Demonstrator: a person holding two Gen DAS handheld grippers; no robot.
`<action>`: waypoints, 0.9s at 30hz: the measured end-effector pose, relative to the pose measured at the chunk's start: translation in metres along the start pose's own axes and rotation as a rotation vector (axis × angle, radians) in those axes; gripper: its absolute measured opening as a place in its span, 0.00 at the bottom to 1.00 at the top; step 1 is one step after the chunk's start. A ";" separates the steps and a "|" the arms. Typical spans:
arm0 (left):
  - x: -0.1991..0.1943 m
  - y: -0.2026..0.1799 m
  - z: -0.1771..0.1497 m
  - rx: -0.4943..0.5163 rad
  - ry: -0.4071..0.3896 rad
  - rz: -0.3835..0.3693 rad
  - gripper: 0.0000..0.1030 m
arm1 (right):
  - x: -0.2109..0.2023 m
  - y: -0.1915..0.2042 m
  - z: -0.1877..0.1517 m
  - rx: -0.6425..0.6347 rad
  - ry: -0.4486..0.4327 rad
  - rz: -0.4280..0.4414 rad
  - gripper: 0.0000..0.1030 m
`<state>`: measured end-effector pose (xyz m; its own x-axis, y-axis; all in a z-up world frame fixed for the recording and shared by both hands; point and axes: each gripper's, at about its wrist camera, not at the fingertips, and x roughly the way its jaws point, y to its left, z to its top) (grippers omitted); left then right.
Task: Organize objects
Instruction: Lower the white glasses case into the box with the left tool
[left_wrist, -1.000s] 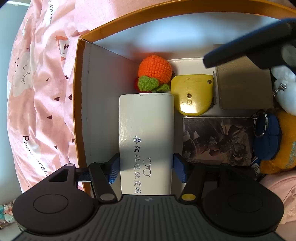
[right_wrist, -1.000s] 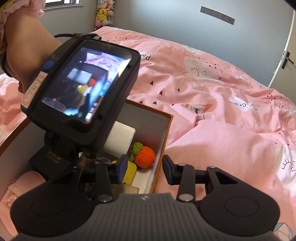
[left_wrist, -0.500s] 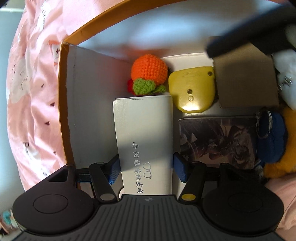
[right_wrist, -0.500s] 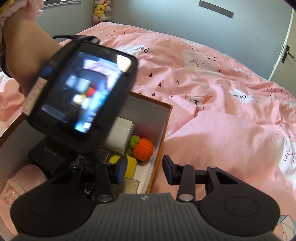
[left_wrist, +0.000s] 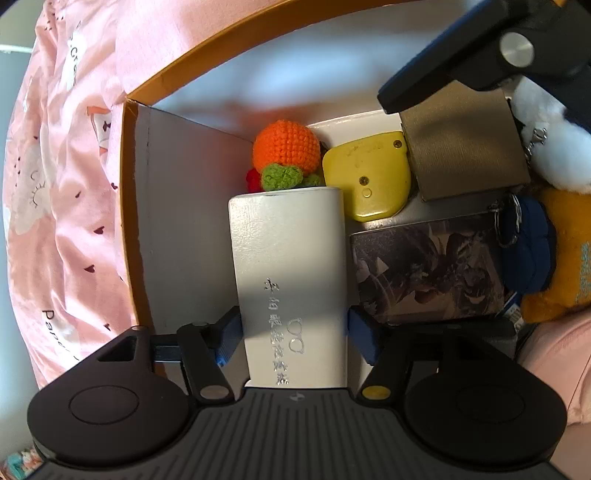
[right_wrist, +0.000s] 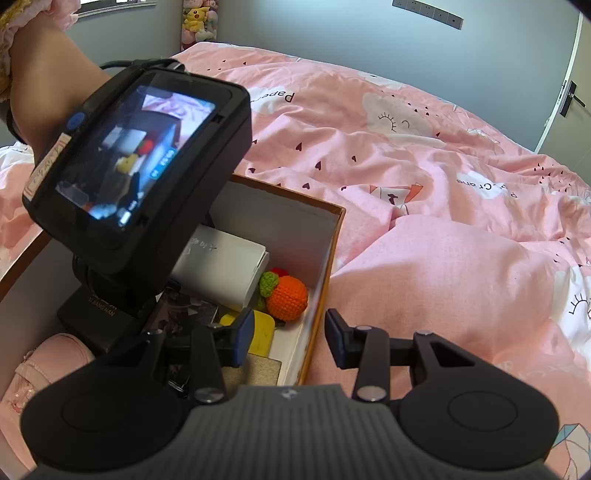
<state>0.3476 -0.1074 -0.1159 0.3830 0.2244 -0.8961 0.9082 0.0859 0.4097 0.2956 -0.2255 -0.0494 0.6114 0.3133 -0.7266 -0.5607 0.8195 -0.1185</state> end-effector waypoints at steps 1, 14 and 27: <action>-0.001 0.001 -0.002 0.002 0.004 0.002 0.80 | 0.000 0.000 0.000 0.000 0.001 0.001 0.43; -0.045 0.045 -0.051 -0.263 -0.125 -0.109 0.66 | 0.004 -0.002 0.002 0.011 -0.005 -0.016 0.29; -0.092 0.015 -0.081 -0.631 -0.368 -0.171 0.57 | -0.011 0.011 0.039 0.009 -0.102 -0.032 0.10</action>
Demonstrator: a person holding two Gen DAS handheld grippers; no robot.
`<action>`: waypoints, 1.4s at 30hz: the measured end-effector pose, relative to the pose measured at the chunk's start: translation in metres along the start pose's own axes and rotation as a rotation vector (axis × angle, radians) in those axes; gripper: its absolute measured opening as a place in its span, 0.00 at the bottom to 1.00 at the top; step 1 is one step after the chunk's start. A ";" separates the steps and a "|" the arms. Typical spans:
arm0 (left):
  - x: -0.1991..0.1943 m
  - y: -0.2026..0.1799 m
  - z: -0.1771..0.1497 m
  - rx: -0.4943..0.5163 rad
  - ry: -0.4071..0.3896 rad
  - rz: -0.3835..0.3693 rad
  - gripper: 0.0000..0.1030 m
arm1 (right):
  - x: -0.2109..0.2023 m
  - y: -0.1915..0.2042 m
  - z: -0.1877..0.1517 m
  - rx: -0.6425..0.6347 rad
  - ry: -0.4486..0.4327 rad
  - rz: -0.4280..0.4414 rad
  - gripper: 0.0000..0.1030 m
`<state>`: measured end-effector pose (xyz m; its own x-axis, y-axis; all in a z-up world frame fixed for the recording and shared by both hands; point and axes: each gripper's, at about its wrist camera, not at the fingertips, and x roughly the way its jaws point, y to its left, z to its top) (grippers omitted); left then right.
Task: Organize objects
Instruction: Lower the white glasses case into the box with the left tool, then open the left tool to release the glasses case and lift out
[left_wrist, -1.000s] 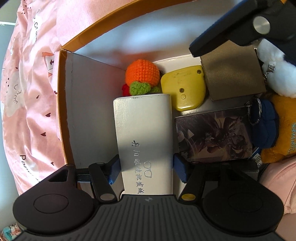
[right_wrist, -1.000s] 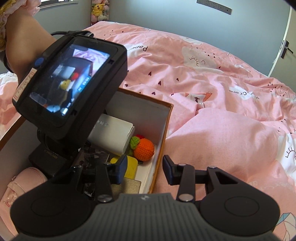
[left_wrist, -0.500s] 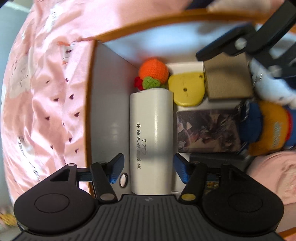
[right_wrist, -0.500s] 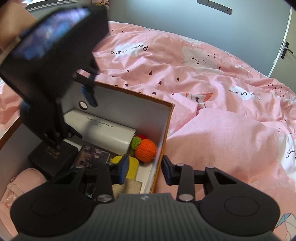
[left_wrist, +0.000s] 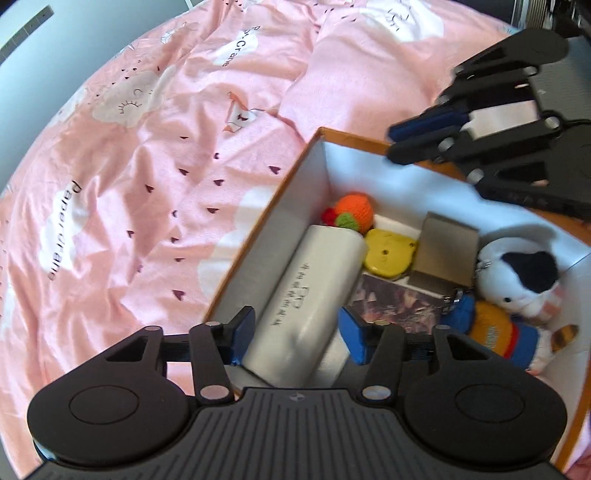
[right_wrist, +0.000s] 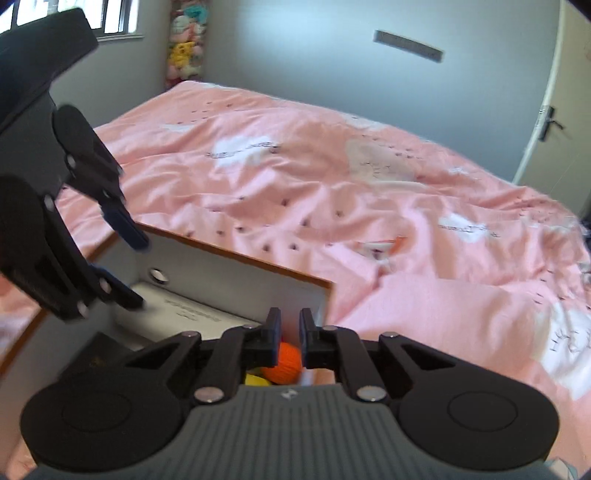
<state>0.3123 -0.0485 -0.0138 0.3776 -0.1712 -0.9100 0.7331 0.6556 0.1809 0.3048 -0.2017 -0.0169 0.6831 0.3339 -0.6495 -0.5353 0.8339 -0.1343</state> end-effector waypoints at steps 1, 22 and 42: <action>-0.001 0.000 0.000 -0.005 -0.002 -0.010 0.56 | 0.006 0.003 0.004 -0.011 0.045 0.030 0.10; 0.051 0.006 -0.006 -0.066 -0.003 -0.053 0.43 | 0.111 0.034 0.000 -0.016 0.437 0.030 0.19; 0.053 -0.001 -0.011 -0.017 -0.007 -0.019 0.39 | 0.133 0.041 0.000 -0.038 0.579 -0.010 0.38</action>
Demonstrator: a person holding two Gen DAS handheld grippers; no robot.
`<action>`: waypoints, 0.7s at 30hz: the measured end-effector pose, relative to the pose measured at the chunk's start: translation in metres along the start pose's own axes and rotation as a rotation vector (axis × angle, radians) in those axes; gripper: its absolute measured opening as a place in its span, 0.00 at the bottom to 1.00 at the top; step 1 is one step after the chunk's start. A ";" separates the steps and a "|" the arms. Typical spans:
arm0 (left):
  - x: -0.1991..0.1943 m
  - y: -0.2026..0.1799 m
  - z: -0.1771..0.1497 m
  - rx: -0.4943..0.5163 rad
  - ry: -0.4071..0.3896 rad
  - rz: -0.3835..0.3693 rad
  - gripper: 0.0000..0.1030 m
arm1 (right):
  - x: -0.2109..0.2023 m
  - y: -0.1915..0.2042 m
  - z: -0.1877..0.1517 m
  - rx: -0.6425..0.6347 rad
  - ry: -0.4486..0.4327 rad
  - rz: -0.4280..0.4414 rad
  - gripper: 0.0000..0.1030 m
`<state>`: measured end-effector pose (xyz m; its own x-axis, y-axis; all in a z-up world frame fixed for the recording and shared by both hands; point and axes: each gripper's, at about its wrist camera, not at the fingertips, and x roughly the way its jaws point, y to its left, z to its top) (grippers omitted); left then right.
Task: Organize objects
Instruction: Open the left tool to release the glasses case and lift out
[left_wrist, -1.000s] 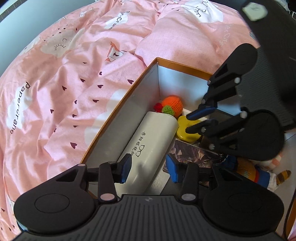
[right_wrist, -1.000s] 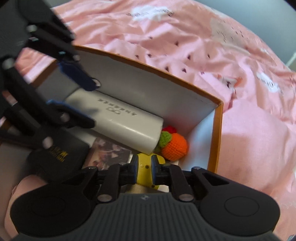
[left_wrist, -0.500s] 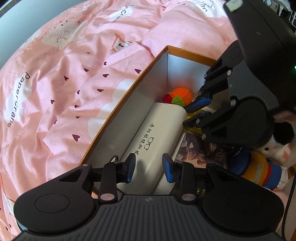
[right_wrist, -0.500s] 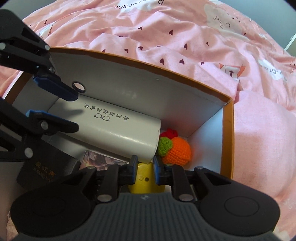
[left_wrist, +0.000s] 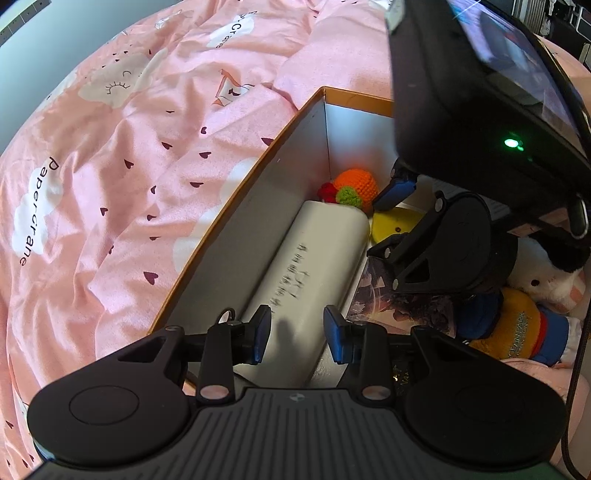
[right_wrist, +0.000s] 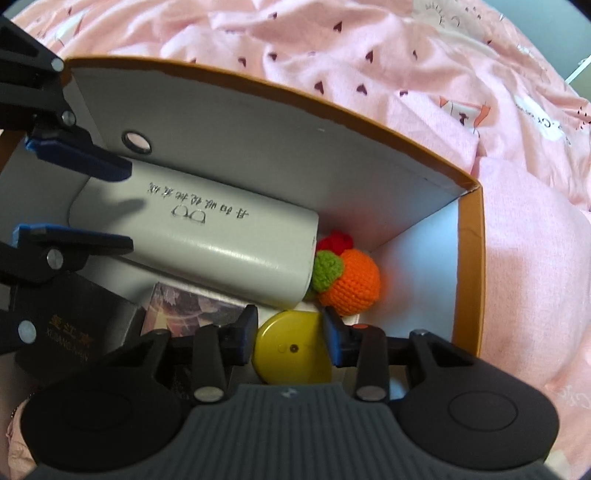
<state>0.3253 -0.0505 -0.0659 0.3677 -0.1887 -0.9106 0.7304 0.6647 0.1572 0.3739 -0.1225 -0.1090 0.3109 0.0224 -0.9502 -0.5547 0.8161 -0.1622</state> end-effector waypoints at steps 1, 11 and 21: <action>0.000 0.000 0.000 -0.001 0.000 0.000 0.39 | 0.000 -0.001 0.001 0.007 0.015 0.003 0.38; -0.006 0.002 -0.002 -0.039 -0.020 -0.025 0.39 | -0.020 -0.010 -0.005 0.038 -0.015 0.050 0.36; -0.087 -0.029 -0.011 -0.118 -0.120 0.038 0.39 | -0.117 0.002 -0.041 0.056 -0.168 0.071 0.39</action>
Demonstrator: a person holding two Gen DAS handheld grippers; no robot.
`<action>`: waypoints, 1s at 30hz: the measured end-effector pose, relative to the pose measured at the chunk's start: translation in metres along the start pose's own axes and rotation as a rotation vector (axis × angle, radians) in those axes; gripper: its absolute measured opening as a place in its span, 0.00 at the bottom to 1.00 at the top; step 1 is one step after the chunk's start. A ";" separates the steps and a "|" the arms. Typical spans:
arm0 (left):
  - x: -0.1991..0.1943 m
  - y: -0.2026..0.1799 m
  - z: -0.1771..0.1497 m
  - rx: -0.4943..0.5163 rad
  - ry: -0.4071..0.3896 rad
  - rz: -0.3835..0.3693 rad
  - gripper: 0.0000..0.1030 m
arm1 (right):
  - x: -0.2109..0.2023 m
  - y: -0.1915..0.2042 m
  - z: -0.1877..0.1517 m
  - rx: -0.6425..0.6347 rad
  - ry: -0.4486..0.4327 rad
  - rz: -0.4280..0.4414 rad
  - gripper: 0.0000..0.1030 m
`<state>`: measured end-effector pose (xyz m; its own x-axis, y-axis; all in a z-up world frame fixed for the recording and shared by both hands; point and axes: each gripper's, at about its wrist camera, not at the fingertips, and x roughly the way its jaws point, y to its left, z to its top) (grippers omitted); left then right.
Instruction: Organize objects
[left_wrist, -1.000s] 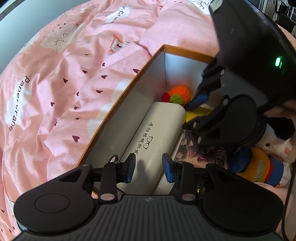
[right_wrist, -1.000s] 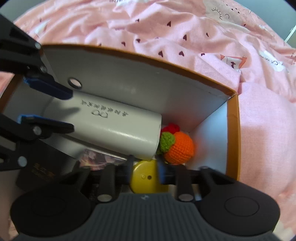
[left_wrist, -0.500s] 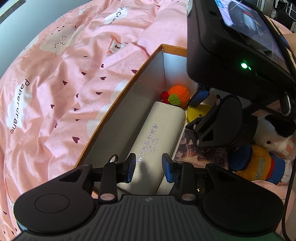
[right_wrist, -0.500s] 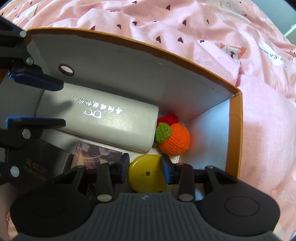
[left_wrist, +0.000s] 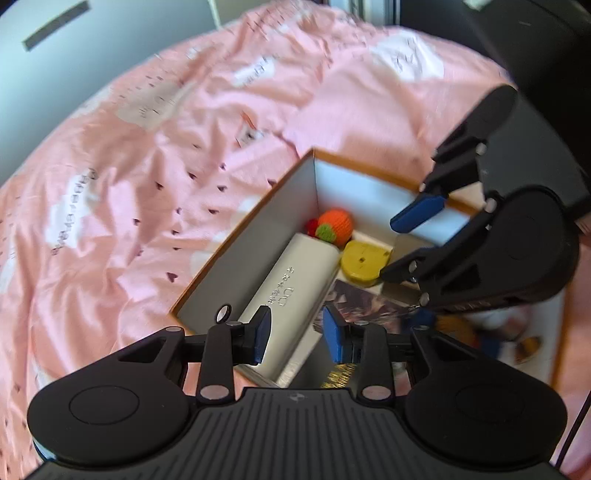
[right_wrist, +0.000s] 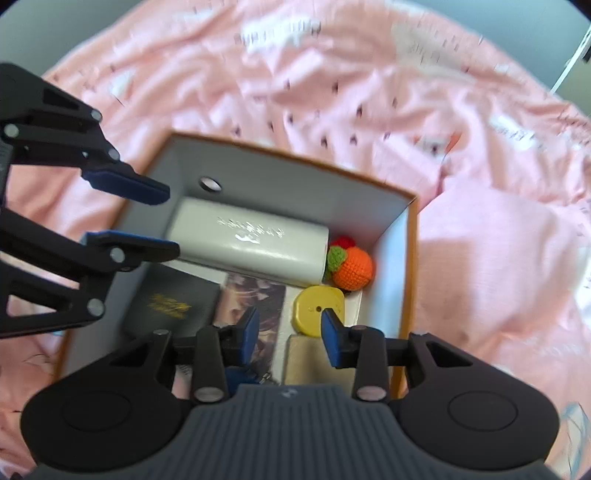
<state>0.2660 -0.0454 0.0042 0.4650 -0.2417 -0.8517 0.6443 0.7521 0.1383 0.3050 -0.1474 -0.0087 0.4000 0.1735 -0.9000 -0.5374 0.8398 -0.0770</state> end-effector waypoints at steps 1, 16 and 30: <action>-0.012 -0.004 -0.002 -0.023 -0.016 0.010 0.39 | -0.011 0.004 -0.006 0.004 -0.027 0.000 0.39; -0.125 -0.070 -0.082 -0.456 -0.296 0.293 0.54 | -0.152 0.067 -0.126 0.119 -0.503 -0.125 0.53; -0.123 -0.112 -0.145 -0.585 -0.280 0.369 0.77 | -0.125 0.105 -0.200 0.304 -0.558 -0.236 0.55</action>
<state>0.0484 -0.0107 0.0200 0.7761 0.0017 -0.6307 0.0245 0.9992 0.0327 0.0500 -0.1835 0.0095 0.8480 0.1388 -0.5114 -0.1885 0.9810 -0.0463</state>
